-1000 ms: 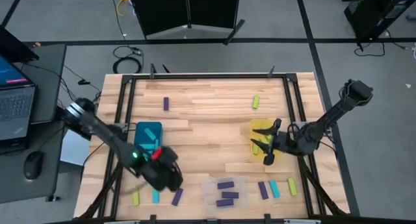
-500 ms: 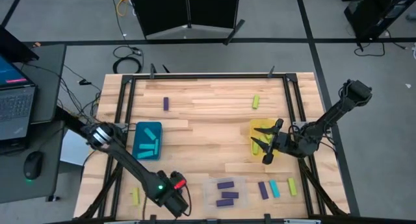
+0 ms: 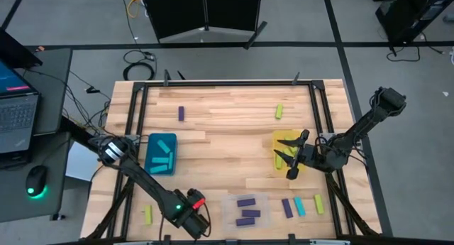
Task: Sort blocks
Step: Put the violet block into the transparent bin
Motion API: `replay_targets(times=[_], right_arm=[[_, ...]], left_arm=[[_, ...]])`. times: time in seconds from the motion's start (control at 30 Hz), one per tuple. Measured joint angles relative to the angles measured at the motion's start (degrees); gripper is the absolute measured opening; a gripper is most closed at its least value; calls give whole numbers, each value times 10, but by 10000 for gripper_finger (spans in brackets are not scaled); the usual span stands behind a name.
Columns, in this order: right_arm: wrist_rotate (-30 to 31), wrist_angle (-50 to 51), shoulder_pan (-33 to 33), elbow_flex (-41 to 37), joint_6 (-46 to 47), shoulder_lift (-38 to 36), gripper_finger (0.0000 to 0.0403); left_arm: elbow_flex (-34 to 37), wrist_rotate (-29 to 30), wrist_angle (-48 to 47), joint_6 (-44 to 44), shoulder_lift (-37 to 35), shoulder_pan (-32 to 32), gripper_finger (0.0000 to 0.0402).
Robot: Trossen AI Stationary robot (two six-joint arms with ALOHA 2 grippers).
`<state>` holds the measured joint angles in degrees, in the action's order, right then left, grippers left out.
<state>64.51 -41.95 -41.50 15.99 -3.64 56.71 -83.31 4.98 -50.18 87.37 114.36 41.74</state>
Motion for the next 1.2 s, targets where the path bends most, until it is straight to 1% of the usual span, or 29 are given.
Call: replay_targets(times=[0.2,0.3,0.4,0.47,0.53,0.67,0.77,0.83,0.87,1.0,1.07,1.13,1.2], right_arm=[[0,0,0,0,0,0,188],[0,0,0,0,0,0,188],[0,0,0,0,0,0,188],[0,0,0,0,0,0,188],[0,0,0,0,0,0,188],[0,0,0,0,0,0,188],[0,0,1,0,0,0,188],[1,0,1,0,0,0,188],[2,0,1,0,0,0,188],[2,0,1,0,0,0,188],[3,0,1,0,0,0,188],[4,0,1,0,0,0,188],[4,0,3,0,0,0,188]], left_arm=[[0,-4,9,14,22,0,336],[0,-5,16,14,34,-1,336],[0,-6,17,14,39,-1,325],[4,-6,18,14,39,-2,309],[6,-6,14,14,38,-4,284],[10,-1,6,14,39,-4,206],[10,15,5,14,39,-4,143],[10,21,6,9,39,-4,109],[10,23,6,0,39,-6,102],[7,24,3,-32,39,-12,102],[-7,34,-15,-53,40,-15,102],[-26,87,-46,-69,41,-17,102],[-52,120,-78,-77,31,-25,102]])
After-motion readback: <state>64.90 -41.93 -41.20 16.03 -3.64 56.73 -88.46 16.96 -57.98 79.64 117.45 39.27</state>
